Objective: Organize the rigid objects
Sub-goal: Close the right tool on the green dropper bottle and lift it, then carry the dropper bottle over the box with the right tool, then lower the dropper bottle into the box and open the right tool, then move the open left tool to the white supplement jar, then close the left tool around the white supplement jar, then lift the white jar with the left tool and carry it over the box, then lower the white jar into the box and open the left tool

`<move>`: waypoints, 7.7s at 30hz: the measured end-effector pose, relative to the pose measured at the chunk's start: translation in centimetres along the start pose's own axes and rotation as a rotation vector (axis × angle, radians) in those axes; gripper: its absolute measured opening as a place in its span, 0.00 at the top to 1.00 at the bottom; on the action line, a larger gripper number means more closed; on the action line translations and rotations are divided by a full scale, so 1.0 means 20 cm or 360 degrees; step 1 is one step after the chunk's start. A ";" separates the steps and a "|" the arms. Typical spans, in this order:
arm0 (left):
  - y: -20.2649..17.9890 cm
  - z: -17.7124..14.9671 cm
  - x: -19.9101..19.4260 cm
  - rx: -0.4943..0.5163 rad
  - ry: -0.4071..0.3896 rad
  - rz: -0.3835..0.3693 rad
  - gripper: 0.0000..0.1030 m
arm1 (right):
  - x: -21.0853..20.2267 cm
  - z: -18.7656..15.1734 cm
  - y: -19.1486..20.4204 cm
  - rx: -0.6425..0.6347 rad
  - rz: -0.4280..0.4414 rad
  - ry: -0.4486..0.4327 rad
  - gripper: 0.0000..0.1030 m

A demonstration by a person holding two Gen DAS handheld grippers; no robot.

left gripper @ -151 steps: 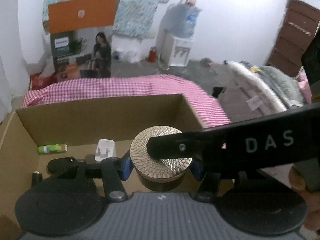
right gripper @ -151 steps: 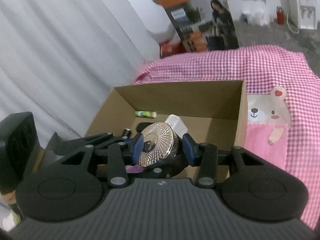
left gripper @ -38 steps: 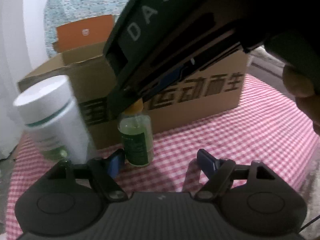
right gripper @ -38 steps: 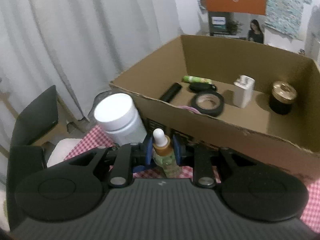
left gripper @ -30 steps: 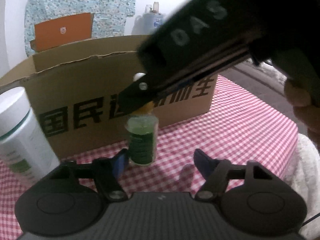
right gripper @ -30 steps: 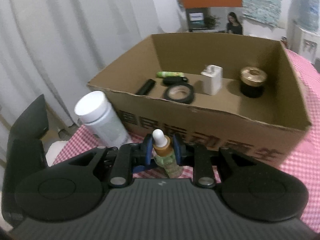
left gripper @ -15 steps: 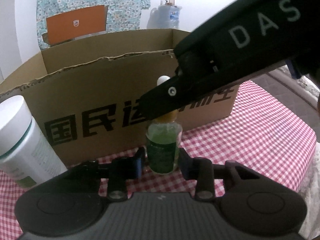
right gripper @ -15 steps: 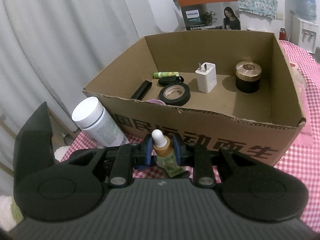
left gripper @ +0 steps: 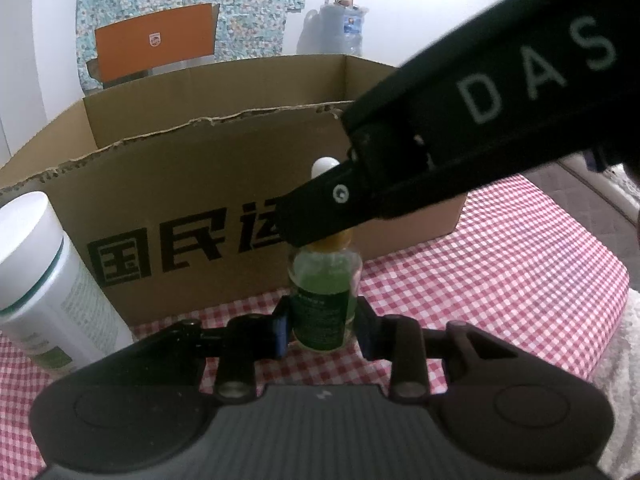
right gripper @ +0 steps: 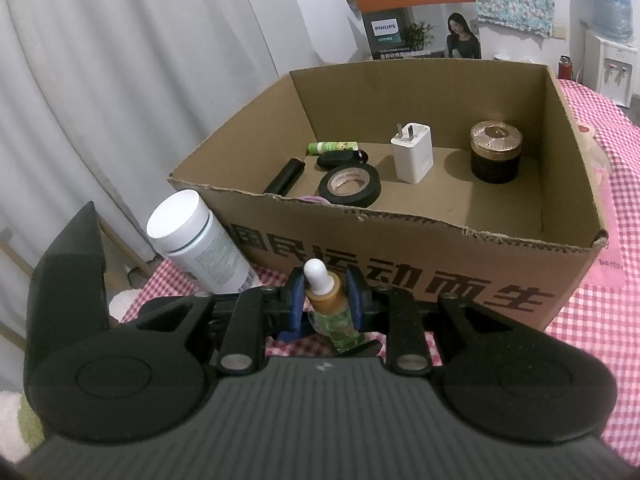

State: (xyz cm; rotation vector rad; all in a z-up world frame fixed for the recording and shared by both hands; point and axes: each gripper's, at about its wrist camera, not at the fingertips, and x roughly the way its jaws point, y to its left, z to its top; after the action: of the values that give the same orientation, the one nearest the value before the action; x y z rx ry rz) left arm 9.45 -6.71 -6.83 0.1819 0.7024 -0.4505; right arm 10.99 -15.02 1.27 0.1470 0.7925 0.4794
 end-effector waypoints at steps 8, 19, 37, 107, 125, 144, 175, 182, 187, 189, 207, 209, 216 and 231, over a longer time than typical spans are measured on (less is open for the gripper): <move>-0.01 0.01 -0.05 0.0013 -0.0026 0.0018 0.68 | -0.03 0.00 0.03 -0.0013 0.0001 -0.0015 0.80; -0.03 0.12 -0.30 0.0076 -0.0160 0.0075 0.68 | -0.24 0.08 0.14 -0.0057 0.0046 -0.0130 0.80; 0.18 0.72 0.05 -0.0133 0.0096 -0.0139 0.68 | -0.18 0.74 -0.18 0.0056 0.0087 -0.0053 0.80; 0.27 0.16 -0.72 -0.0178 -0.0162 0.0142 0.01 | -0.60 0.17 0.23 -0.0233 -0.0537 -0.0419 0.01; 0.42 0.02 -0.46 -0.0115 -0.0214 0.0321 0.02 | -0.10 0.07 0.29 0.0049 0.0161 -0.0227 0.01; 0.58 -0.01 -0.33 -0.0264 -0.0210 0.0198 0.47 | 0.40 0.13 0.36 0.0311 0.0385 0.0003 0.44; 0.22 0.82 -0.49 -0.0051 -0.0349 -0.0106 0.48 | -0.43 0.55 0.07 0.0275 0.0355 -0.0491 0.51; 0.15 0.99 -0.13 -0.0094 -0.0141 -0.0259 0.48 | -0.39 0.61 -0.31 0.0444 0.0223 -0.0451 0.51; 0.14 1.01 0.09 -0.0060 -0.0030 -0.0244 0.48 | -0.24 0.57 -0.53 0.0567 0.0223 -0.0375 0.51; 0.14 0.99 0.16 -0.0061 0.0017 -0.0243 0.48 | -0.19 0.54 -0.59 0.0599 0.0223 -0.0350 0.52; 0.05 0.92 0.36 0.0036 0.0206 -0.0172 0.48 | 0.09 0.48 -0.75 0.0659 0.0133 -0.0192 0.43; 0.04 0.92 0.38 0.0044 0.0225 -0.0161 0.48 | 0.10 0.47 -0.76 0.0666 0.0134 -0.0184 0.42; 0.03 0.90 0.43 0.0056 0.0264 -0.0137 0.48 | 0.10 0.47 -0.76 0.0661 0.0110 -0.0177 0.37; 0.03 0.90 0.34 0.0062 0.0121 -0.0175 0.14 | 0.02 0.45 -0.70 0.0603 0.0074 -0.0292 0.30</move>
State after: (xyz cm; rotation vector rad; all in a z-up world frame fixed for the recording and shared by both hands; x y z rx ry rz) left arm 24.79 -14.01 2.29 0.1986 0.7809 -0.5651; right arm 22.76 -26.78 3.01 0.5545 0.6939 0.3494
